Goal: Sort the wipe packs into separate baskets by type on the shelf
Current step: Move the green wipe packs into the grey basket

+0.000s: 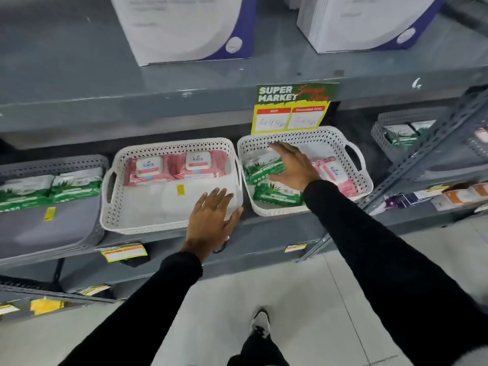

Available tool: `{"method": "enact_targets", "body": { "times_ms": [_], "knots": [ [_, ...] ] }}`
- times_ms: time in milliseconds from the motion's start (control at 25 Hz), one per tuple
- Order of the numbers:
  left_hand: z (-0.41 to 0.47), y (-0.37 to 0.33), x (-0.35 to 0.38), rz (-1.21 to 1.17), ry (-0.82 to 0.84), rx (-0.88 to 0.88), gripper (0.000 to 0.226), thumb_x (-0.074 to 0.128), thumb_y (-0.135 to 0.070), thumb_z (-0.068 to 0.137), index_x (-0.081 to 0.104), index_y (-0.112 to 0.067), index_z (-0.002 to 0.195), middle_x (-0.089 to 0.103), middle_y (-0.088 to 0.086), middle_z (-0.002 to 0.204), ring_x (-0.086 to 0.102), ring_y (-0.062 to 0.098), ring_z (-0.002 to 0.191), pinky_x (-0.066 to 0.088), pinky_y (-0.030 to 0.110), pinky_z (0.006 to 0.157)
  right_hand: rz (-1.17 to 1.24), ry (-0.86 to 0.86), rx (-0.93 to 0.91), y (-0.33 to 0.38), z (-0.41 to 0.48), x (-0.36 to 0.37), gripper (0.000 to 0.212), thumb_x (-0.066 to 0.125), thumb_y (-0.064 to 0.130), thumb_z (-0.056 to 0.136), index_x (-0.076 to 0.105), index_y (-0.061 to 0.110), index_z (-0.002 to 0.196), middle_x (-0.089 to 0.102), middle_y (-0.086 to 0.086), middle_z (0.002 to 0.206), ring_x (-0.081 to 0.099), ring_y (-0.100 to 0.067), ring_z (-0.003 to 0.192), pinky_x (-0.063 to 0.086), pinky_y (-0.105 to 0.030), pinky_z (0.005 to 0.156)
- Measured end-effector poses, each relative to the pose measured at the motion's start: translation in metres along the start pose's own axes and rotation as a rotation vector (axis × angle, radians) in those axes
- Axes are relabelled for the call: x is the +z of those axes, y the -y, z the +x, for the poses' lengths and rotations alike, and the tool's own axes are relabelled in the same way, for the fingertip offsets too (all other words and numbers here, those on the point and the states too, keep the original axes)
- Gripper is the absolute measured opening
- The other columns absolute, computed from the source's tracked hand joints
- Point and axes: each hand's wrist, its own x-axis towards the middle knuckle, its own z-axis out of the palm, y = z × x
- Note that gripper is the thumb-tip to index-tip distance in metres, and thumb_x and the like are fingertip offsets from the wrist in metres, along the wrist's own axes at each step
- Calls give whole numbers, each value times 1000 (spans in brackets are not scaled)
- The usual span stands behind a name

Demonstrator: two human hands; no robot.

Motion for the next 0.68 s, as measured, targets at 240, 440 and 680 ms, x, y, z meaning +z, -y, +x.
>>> {"method": "enact_targets", "body": {
  "times_ms": [240,440,680],
  "knots": [
    [9,-3,17,155,-68,-41,49,35,-49,101,71,-19,115,75,0,121,55,25,135,43,44,112,-138,351,8,-24,60,9,108,83,55,72,22,31,158,25,-6,167,22,-28,152,18,-49,119],
    [9,-7,10,140,-34,-76,49,34,-50,100,70,-20,116,75,-1,122,53,24,137,45,42,108,-180,220,-27,-28,55,10,96,85,57,67,42,30,148,41,-6,158,37,-31,142,27,-48,109],
    [10,16,-13,-54,-126,-38,46,40,-47,102,61,-16,129,65,5,138,42,23,145,42,43,112,151,-209,90,22,29,7,79,88,51,66,55,17,130,53,-13,142,41,-36,134,28,-50,107]
  ]
}}
